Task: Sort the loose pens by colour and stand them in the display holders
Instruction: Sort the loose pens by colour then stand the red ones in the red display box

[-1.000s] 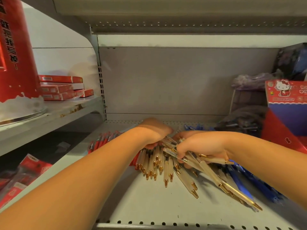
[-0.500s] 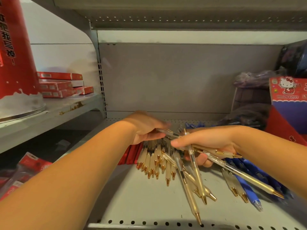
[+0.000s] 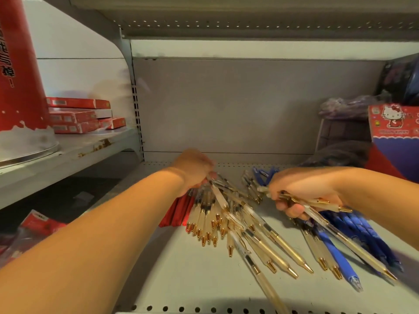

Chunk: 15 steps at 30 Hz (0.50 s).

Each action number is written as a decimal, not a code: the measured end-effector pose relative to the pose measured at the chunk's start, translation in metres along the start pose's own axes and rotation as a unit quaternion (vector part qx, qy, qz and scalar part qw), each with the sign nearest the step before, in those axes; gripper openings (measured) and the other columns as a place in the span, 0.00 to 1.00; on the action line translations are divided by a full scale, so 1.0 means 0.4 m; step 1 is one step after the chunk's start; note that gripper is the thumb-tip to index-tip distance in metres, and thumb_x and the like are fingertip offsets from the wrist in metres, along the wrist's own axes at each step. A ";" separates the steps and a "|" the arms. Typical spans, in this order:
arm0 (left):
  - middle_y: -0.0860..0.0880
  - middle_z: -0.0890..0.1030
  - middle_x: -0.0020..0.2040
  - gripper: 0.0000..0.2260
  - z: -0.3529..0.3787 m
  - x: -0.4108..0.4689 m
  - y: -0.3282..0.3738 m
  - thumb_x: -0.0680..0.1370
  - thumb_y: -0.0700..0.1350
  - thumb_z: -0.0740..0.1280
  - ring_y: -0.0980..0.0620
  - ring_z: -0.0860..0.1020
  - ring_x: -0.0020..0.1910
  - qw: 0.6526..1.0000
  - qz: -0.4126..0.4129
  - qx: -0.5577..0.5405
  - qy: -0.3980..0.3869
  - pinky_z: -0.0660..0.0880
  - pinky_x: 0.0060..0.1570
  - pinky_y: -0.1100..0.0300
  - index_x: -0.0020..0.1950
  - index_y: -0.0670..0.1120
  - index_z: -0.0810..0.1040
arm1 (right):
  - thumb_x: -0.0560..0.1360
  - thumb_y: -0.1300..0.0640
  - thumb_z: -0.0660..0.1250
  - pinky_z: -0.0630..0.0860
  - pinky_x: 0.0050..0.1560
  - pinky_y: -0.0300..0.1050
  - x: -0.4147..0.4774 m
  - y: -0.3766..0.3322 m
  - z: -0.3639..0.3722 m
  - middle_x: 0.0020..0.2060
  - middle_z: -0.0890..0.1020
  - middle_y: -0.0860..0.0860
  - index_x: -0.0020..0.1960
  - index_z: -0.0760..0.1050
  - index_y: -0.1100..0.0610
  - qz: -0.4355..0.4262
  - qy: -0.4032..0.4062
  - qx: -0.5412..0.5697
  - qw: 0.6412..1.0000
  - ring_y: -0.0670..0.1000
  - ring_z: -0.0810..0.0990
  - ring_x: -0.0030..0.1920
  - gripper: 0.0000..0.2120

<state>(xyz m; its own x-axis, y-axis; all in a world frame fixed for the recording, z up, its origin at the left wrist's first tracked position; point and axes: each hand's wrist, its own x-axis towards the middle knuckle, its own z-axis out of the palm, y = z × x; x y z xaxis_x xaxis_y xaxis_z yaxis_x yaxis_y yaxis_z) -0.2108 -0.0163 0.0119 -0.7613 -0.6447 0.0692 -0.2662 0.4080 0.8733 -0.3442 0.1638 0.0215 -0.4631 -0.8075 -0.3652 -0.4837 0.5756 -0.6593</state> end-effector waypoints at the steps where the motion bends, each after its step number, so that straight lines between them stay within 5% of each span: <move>1: 0.44 0.82 0.45 0.07 0.015 0.011 -0.006 0.80 0.44 0.66 0.50 0.76 0.38 0.998 0.016 0.058 -0.013 0.79 0.46 0.54 0.53 0.42 0.79 | 0.80 0.62 0.57 0.68 0.22 0.36 0.006 -0.006 0.001 0.30 0.72 0.53 0.41 0.70 0.62 0.019 -0.009 0.050 0.999 0.45 0.71 0.22 0.10; 3: 0.45 0.82 0.46 0.13 0.042 0.016 -0.010 0.79 0.50 0.68 0.49 0.79 0.42 0.990 0.031 0.137 -0.019 0.79 0.49 0.53 0.58 0.43 0.77 | 0.79 0.63 0.59 0.67 0.23 0.38 0.027 -0.020 0.012 0.30 0.73 0.53 0.46 0.70 0.61 0.021 0.017 0.076 0.997 0.48 0.70 0.23 0.04; 5: 0.49 0.79 0.46 0.17 0.056 0.023 -0.016 0.77 0.54 0.70 0.54 0.77 0.39 0.985 0.049 0.168 -0.004 0.73 0.38 0.62 0.61 0.47 0.73 | 0.79 0.62 0.60 0.68 0.23 0.38 0.054 -0.049 0.027 0.26 0.74 0.50 0.45 0.70 0.61 -0.004 0.045 0.048 0.998 0.47 0.70 0.23 0.04; 10: 0.51 0.76 0.50 0.16 0.056 0.031 -0.030 0.77 0.56 0.69 0.59 0.72 0.38 0.972 0.075 0.224 0.016 0.65 0.33 0.65 0.59 0.48 0.72 | 0.79 0.63 0.58 0.66 0.20 0.38 0.110 -0.127 0.044 0.23 0.72 0.51 0.41 0.68 0.60 0.031 0.012 0.127 0.991 0.47 0.69 0.21 0.08; 15: 0.44 0.81 0.55 0.11 0.034 0.030 -0.008 0.81 0.38 0.59 0.48 0.76 0.47 0.971 0.072 0.221 0.052 0.72 0.46 0.58 0.57 0.40 0.80 | 0.81 0.63 0.57 0.71 0.25 0.40 0.159 -0.151 0.069 0.29 0.71 0.54 0.46 0.70 0.61 0.023 0.086 0.191 0.977 0.49 0.70 0.25 0.06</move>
<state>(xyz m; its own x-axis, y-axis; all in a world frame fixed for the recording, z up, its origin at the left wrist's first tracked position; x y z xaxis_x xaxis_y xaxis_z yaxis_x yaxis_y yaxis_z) -0.2270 -0.0165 0.0034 -0.7521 -0.6123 0.2439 -0.4060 0.7219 0.5603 -0.3240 0.0741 0.0202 -0.6117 -0.7293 -0.3065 -0.1611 0.4941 -0.8543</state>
